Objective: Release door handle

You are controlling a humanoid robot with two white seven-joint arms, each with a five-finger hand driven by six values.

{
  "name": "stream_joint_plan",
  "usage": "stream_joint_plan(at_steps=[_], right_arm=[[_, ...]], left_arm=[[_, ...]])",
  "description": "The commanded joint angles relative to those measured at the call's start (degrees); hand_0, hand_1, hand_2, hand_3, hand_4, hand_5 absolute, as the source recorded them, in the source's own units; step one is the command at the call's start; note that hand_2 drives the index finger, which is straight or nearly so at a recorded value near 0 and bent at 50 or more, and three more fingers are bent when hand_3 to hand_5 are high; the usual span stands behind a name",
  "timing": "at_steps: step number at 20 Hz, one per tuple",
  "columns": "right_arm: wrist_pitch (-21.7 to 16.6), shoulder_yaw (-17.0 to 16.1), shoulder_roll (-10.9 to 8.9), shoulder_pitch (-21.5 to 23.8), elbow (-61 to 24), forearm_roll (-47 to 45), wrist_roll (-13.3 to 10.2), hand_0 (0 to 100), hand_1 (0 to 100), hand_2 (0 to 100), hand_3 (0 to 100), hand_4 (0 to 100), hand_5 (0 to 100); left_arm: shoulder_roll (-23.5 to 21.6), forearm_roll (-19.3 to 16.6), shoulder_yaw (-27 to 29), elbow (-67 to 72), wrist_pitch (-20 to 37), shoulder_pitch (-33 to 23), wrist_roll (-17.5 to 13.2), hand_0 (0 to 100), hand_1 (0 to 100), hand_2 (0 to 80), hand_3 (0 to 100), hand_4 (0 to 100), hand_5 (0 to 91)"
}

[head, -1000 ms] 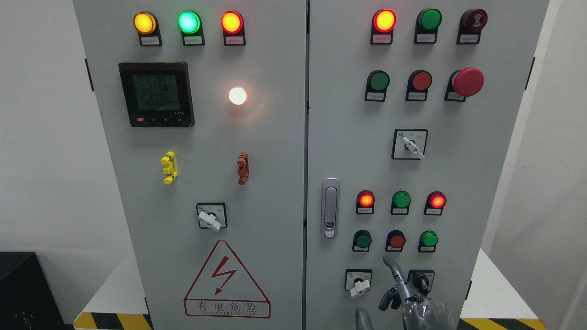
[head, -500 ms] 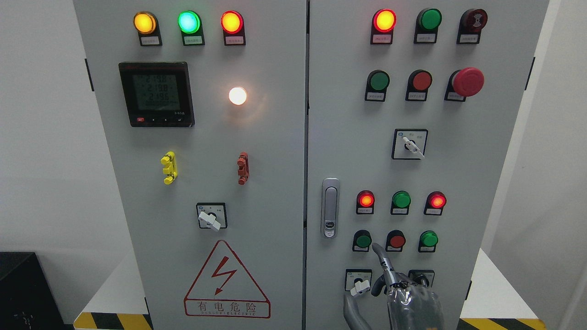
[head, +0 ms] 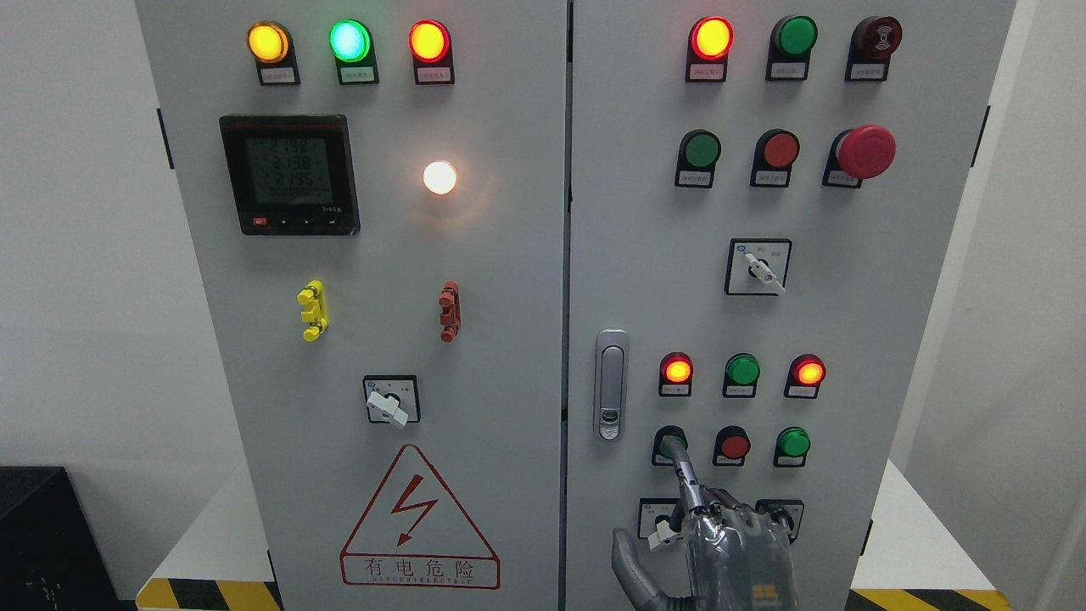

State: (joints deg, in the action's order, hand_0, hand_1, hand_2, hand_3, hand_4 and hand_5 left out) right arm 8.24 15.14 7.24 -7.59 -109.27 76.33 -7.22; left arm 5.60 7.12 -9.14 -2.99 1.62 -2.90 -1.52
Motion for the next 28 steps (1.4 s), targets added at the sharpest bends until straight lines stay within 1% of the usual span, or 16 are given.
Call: stream_joint_plan(at_steps=[1,8,11,21,23,25,28], right_arm=[[0.98,2.70,-0.04,-1.82,2.39,3.11,0.19,37,24,0,69,73,76],[0.99,2.70,-0.12,-1.90,3.71,6.98,0.46,36,24,0,70,72,77],[0.99,2.70,-0.21,-3.31,5.29,7.60,0.46,35,24,0,70,72,77],[1.25,2.61,-0.04,-4.45,6.35,7.78,0.72,33,24,0,70,72,77],[2.30,2.70,-0.12,-4.71,6.35,7.69,0.72,33,24,0,70,72,77],[2.30,2.70,-0.04,-5.59,6.35,7.69,0.72,33,24,0,70,72,77],[2.30,3.40,0.05,-6.03,6.78,7.69,0.90,33,24,0,70,72,77]], left_arm=[[0.03,0.00,0.00,0.00,0.05,0.00,0.03,0,0,4.3,11,0,0.0],[0.03,0.00,0.00,0.00,-0.04,0.00,0.03,0,0,4.2,11,0,0.0],[0.03,0.00,0.00,0.00,0.05,0.00,0.03,0,0,4.1,11,0,0.0],[0.03,0.00,0.00,0.00,0.05,0.00,0.03,0,0,4.3,11,0,0.0],[0.03,0.00,0.00,0.00,0.05,0.00,0.03,0,0,4.3,11,0,0.0],[0.03,0.00,0.00,0.00,-0.04,0.00,0.03,0,0,4.4,11,0,0.0],[-0.06,0.00,0.00,0.00,-0.04,0.00,0.03,0,0,4.3,11,0,0.0]])
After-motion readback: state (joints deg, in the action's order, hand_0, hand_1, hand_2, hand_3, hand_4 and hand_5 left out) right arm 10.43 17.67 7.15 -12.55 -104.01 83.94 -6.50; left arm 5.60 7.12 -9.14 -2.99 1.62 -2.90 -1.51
